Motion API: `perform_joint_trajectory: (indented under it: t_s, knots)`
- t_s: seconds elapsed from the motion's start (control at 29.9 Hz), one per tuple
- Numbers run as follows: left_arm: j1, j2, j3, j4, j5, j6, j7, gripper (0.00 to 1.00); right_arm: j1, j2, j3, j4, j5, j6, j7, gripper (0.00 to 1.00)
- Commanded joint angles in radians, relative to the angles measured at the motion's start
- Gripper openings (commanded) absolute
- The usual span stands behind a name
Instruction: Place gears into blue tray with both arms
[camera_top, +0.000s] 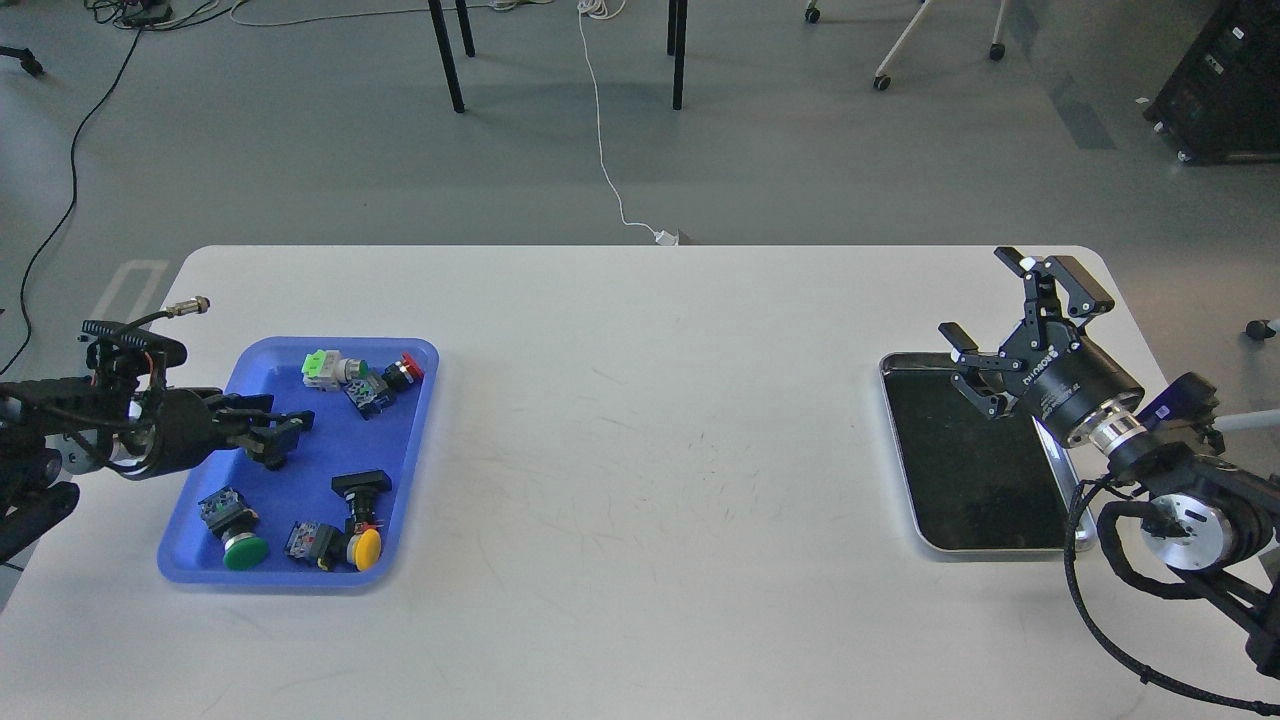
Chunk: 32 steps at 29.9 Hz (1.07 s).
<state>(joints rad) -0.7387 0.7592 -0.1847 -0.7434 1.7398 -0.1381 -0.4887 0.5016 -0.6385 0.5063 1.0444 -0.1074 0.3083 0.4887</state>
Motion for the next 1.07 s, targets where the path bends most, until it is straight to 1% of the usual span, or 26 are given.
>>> perform_joint_trajectory:
  t_s: [0.0, 0.1, 0.2, 0.27, 0.3, 0.33, 0.43, 0.5, 0.57, 0.7, 0.74, 0.8, 0.84, 1.04]
  knots:
    - [-0.036, 0.006, -0.045, -0.014, -0.151, -0.001, 0.000, 0.86, 0.003, -0.001, 0.004, -0.001, 0.000, 0.000, 0.000, 0.97]
    - [-0.073, 0.025, -0.094, -0.108, -0.395, -0.012, 0.000, 0.89, 0.003, 0.002, 0.006, -0.001, 0.000, -0.001, 0.000, 0.98]
    - [-0.076, 0.058, -0.134, -0.244, -0.668, -0.015, 0.000, 0.93, 0.005, 0.010, 0.008, -0.006, 0.000, -0.008, 0.000, 0.97]
    - [-0.071, 0.057, -0.159, -0.339, -0.834, -0.012, 0.000, 0.95, 0.006, 0.010, 0.005, -0.007, 0.000, -0.018, 0.000, 0.98]
    - [-0.065, 0.057, -0.173, -0.382, -0.900, -0.015, 0.000, 0.98, 0.006, 0.010, 0.001, -0.009, 0.000, -0.024, 0.000, 0.98]
    - [-0.058, 0.055, -0.182, -0.430, -0.963, -0.015, 0.000, 0.98, 0.005, 0.011, 0.001, -0.006, 0.000, -0.040, 0.000, 0.98]
    - [-0.004, 0.032, -0.194, -0.522, -1.042, -0.011, 0.000, 0.98, 0.008, 0.023, 0.001, -0.003, 0.000, -0.083, 0.000, 0.99]
    - [0.045, -0.017, -0.241, -0.557, -1.049, -0.005, 0.000, 0.98, 0.011, 0.037, 0.008, -0.006, 0.003, -0.098, 0.000, 0.99]
    - [0.123, -0.091, -0.348, -0.564, -1.062, -0.005, 0.000, 0.98, 0.006, 0.042, 0.015, -0.010, 0.003, -0.098, 0.000, 0.99]
    - [0.298, -0.266, -0.618, -0.556, -1.077, -0.015, 0.000, 0.98, 0.000, 0.045, 0.003, -0.004, 0.003, -0.094, 0.000, 0.99]
    - [0.327, -0.306, -0.674, -0.548, -1.079, -0.017, 0.021, 0.98, -0.002, 0.045, 0.001, -0.006, 0.003, -0.092, 0.000, 0.99]
    - [0.358, -0.359, -0.734, -0.525, -1.079, -0.021, 0.073, 0.98, -0.002, 0.045, 0.003, -0.009, 0.003, -0.092, 0.000, 0.99]
    - [0.366, -0.379, -0.751, -0.504, -1.079, -0.027, 0.087, 0.98, -0.003, 0.045, 0.003, -0.009, 0.003, -0.089, 0.000, 0.99]
    - [0.381, -0.449, -0.801, -0.390, -1.100, -0.093, 0.094, 0.98, -0.012, 0.052, 0.008, -0.001, 0.003, -0.087, 0.000, 0.99]
